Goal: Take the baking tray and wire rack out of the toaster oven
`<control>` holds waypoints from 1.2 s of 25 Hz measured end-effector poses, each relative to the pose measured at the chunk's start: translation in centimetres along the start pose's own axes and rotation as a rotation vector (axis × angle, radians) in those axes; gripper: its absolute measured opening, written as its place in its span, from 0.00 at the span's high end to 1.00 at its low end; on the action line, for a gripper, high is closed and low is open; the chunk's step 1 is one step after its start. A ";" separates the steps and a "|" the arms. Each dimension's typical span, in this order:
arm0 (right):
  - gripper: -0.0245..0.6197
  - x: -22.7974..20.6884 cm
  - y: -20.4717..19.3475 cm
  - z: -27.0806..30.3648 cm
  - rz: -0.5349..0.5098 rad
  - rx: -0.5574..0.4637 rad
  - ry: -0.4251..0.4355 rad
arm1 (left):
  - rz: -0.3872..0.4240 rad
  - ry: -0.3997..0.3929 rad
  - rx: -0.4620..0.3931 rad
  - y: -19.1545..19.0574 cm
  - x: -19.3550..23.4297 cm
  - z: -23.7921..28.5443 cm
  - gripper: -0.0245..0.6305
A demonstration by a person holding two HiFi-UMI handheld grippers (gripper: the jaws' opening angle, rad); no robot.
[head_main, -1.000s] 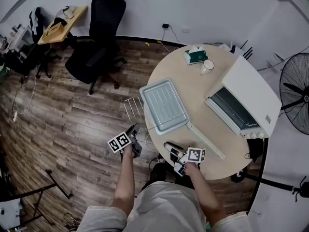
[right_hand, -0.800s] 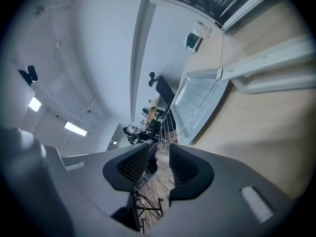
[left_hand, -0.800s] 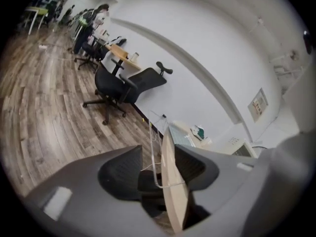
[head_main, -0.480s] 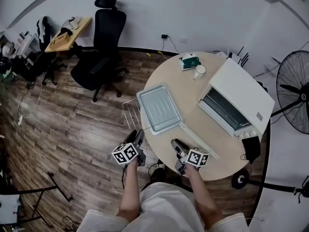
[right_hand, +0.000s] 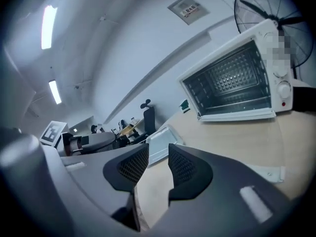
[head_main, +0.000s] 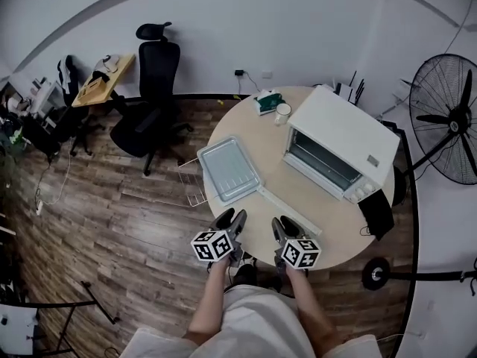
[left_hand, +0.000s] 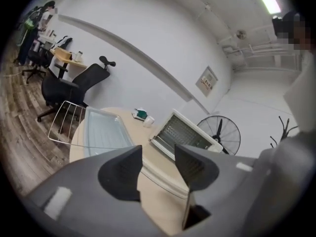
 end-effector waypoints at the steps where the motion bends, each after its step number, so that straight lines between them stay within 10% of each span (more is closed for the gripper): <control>1: 0.80 0.1 0.1 -0.7 -0.012 -0.013 -0.010 | 0.028 -0.003 0.007 -0.1 -0.7 -0.2 0.63; 8: 0.80 -0.7 0.4 -5.8 0.017 -0.148 -0.053 | 0.039 -0.046 -0.016 -1.4 -3.4 -1.5 0.63; 30: 0.80 0.4 -3.6 -11.5 -0.098 -0.095 -0.043 | 0.177 -0.035 -0.002 -5.5 -5.3 -8.0 0.63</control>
Point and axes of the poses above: the fingertips, and each gripper's own axes: z forward along the fingers, x to its left, y out of its top, the point moved 9 cm from there along -z, backward along the fingers, and after that the axes turned 7 degrees about y, right-handed, at the moved point
